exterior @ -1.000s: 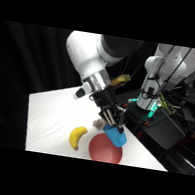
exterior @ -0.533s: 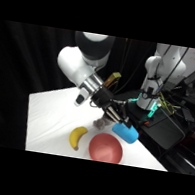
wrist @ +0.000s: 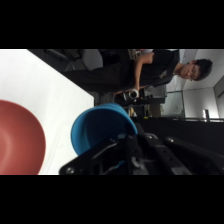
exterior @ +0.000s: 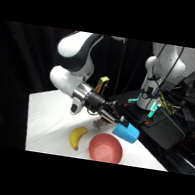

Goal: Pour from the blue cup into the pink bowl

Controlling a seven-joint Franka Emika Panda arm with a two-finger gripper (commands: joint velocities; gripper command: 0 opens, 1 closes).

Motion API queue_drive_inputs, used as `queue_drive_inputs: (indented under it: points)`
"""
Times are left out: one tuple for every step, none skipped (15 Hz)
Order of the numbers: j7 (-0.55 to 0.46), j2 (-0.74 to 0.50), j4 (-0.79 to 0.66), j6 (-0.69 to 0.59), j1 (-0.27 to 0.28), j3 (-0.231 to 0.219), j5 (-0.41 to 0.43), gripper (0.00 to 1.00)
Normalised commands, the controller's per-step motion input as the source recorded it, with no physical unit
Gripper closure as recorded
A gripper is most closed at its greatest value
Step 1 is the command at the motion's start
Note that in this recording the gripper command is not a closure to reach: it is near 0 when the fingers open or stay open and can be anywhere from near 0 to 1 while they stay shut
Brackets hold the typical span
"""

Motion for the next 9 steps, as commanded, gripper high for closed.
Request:
queue_drive_inputs:
  points:
    - [0.14, 0.18, 0.34, -0.19, 0.043, -0.041, 0.11, 0.04]
    - [0.15, 0.06, 0.24, -0.1, 0.073, -0.057, 0.047, 0.04]
    - [0.15, -0.03, 0.16, -0.05, 0.093, -0.067, -0.002, 0.04]
    - [0.24, -0.18, 0.03, 0.14, 0.177, -0.121, -0.143, 0.04]
    - [0.28, -0.29, -0.07, 0.32, 0.251, -0.16, -0.292, 0.04]
    - [0.24, -0.38, -0.17, 0.39, 0.253, -0.143, -0.338, 0.04]
    - [0.23, -0.43, -0.24, 0.4, 0.234, -0.117, -0.356, 0.04]
    - [0.25, -0.48, -0.32, 0.41, 0.211, -0.096, -0.375, 0.04]
    - [0.24, -0.51, -0.37, 0.43, 0.184, -0.076, -0.393, 0.04]
